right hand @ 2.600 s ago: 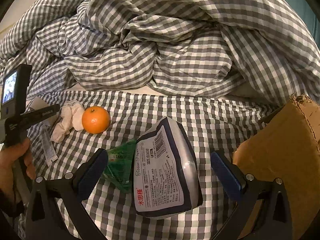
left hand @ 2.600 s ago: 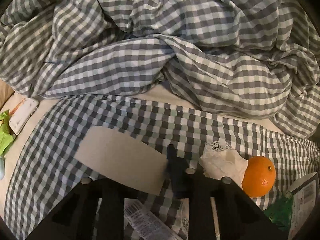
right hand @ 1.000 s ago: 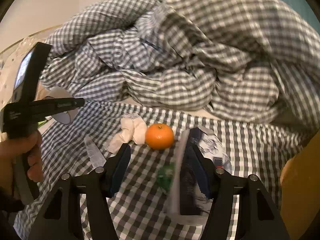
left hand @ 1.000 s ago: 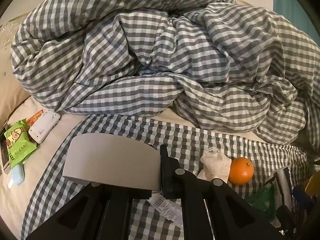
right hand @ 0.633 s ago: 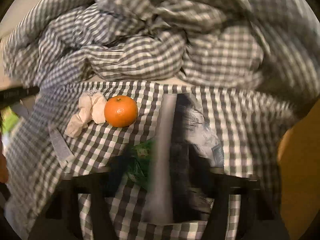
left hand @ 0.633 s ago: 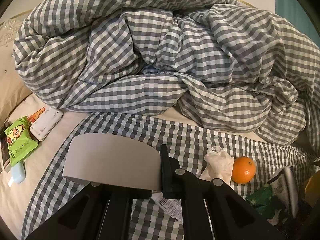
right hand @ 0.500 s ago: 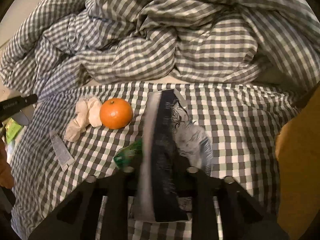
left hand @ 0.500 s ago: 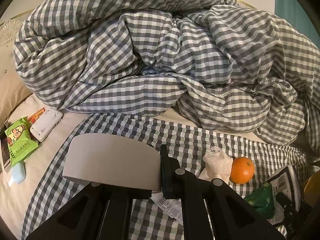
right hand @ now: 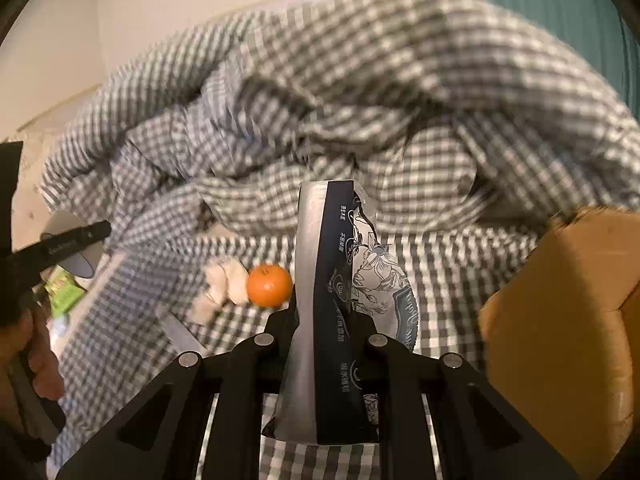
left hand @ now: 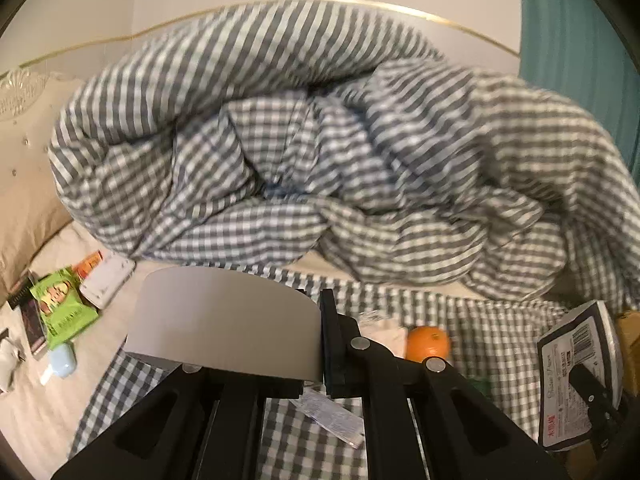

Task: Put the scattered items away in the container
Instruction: 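Carry the tape roll and tissue packet over the box with both grippers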

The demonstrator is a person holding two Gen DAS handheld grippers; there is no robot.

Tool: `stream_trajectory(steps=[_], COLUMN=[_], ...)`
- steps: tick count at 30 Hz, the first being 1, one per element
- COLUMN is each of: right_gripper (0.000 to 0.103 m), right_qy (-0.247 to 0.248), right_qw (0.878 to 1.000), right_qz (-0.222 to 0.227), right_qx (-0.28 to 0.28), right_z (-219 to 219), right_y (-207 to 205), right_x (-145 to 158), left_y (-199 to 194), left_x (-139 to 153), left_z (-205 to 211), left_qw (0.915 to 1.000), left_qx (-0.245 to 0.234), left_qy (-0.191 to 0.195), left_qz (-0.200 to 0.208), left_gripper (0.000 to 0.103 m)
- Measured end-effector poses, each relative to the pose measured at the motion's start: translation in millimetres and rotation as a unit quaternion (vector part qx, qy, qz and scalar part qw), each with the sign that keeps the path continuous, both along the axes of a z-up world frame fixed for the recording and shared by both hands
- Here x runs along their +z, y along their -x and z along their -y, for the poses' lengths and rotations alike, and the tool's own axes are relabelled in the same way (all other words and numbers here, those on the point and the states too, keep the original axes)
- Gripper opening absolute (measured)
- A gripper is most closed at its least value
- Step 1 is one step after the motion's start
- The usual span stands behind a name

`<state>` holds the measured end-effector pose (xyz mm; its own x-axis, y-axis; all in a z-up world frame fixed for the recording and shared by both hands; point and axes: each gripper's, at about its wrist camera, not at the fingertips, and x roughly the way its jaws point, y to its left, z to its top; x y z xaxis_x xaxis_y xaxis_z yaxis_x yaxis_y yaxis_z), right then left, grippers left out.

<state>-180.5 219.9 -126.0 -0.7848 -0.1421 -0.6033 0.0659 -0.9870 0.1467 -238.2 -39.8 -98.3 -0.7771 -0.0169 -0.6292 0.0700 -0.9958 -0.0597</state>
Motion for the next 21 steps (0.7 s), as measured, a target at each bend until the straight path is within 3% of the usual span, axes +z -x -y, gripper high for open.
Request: stream_trajectory(steps=[11, 21], right_gripper=[0.013, 0.013], right_qy=[0.004, -0.006], right_qw=[0.997, 0.993], right_qz=[-0.073, -0.112], right_qx=[-0.009, -0.035], right_z=[-27, -69], right_y=[-70, -137], right_x=[82, 131], left_y=[-69, -141], left_x=[69, 119], left_z=[-47, -109], left_qw=[0.9982, 0.9919], left_qx=[-0.035, -0.087], left_qy=[0.007, 0.008], left_qz=[-0.047, -0.092], left_gripper=[0.006, 0.006])
